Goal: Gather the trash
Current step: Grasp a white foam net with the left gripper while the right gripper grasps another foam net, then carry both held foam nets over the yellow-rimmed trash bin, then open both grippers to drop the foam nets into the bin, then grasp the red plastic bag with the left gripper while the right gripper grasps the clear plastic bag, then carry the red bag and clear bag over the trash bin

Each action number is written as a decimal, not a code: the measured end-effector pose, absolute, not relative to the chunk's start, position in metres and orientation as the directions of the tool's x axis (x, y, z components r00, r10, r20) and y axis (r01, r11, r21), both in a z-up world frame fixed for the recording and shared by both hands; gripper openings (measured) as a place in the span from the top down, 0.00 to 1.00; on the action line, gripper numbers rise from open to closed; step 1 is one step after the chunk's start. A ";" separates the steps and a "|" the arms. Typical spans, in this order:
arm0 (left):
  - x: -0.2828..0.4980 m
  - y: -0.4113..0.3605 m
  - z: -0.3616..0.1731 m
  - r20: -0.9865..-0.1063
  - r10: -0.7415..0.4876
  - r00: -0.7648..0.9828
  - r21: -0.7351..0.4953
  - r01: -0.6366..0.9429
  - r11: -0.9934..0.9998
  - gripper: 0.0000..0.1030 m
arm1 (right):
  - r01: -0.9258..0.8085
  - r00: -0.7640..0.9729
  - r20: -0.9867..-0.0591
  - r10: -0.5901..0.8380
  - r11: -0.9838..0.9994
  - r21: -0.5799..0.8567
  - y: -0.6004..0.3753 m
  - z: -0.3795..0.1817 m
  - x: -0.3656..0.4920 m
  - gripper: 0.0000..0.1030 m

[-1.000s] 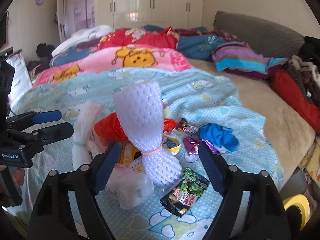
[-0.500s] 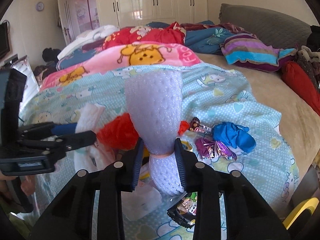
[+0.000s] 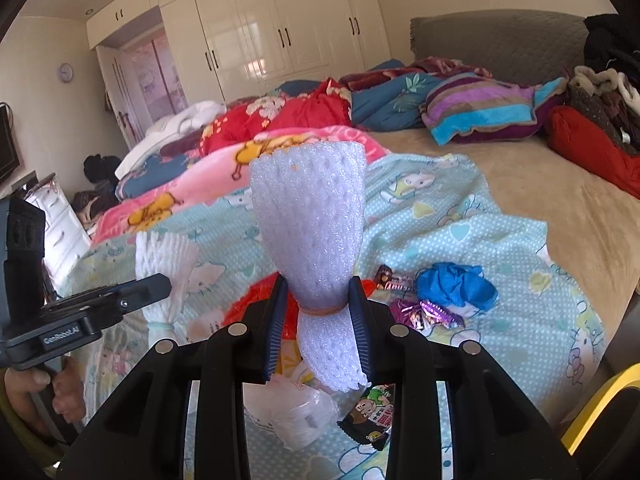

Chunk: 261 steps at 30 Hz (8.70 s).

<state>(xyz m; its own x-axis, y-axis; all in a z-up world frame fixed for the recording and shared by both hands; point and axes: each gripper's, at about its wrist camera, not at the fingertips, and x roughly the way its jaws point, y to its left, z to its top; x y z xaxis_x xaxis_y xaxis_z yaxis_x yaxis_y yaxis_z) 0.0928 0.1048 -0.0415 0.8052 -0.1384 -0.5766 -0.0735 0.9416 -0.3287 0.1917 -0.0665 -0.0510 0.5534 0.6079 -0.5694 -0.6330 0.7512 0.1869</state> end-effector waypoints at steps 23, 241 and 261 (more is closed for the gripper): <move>0.090 0.032 -0.004 -0.495 -0.205 0.844 -0.271 0.074 0.960 0.86 | -0.474 0.675 -0.507 0.536 0.842 0.258 -0.162 -0.023 0.159 0.71; 0.100 0.034 0.020 -0.478 -0.269 0.836 -0.344 0.103 0.933 0.94 | -0.408 0.618 -0.631 0.468 0.878 0.252 -0.173 -0.046 0.107 0.62; 0.093 -0.029 0.020 -0.478 -0.406 0.779 -0.322 0.275 0.906 0.94 | -0.174 0.713 -0.621 0.326 0.940 0.293 -0.261 -0.043 0.118 0.62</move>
